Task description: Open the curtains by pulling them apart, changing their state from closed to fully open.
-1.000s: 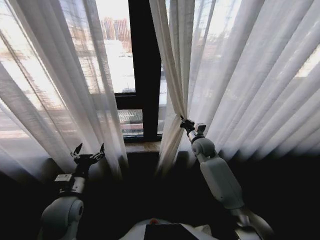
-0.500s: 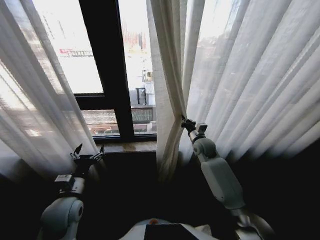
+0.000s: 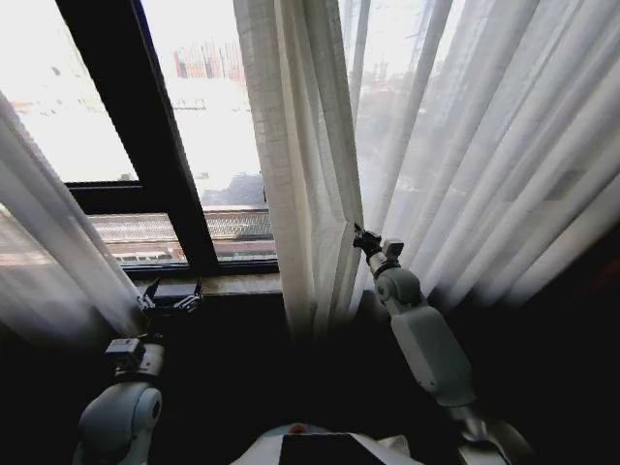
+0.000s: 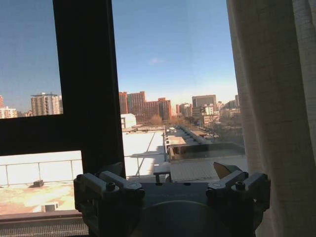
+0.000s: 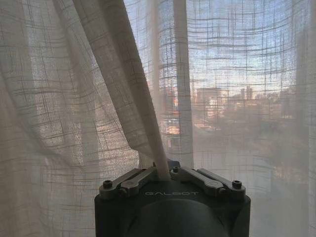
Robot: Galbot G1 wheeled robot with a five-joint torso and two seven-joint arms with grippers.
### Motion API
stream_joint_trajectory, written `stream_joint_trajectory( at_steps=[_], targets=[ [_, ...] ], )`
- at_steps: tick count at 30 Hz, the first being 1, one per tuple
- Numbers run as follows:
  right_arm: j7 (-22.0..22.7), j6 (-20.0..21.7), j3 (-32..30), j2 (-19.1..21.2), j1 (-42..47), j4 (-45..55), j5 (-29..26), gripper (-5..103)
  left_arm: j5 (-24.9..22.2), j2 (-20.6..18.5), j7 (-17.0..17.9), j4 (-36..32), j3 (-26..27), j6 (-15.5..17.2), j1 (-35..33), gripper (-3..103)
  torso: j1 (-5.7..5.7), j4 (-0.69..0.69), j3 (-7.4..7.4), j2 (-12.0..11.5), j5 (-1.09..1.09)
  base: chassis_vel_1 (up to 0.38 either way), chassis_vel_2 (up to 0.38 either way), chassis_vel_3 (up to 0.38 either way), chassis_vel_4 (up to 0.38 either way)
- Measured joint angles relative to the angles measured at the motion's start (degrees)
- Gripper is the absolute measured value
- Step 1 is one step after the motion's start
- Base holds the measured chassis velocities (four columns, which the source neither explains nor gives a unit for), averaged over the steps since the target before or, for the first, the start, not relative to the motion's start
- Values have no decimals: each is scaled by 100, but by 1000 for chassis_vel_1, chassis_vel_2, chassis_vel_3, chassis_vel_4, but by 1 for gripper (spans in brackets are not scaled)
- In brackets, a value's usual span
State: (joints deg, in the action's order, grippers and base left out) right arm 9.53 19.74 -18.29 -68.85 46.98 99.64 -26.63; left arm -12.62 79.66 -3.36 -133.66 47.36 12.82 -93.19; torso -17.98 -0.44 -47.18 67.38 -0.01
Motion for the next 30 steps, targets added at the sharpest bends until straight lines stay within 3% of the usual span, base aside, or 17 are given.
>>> stream_joint_trajectory(
  at_steps=[23,30],
  targets=[
    [-13,-98,-101,48,143,125,61,0,32,54,-4,-95,-15,3,-59,100,-2,-1,0,0,2,-348,-354,350,352],
    [-44,-125,-179,68,180,51,110,0,85,99,-14,-108,-38,-2,-87,100,-2,-2,-1,-1,6,-145,-165,193,128]
  ],
)
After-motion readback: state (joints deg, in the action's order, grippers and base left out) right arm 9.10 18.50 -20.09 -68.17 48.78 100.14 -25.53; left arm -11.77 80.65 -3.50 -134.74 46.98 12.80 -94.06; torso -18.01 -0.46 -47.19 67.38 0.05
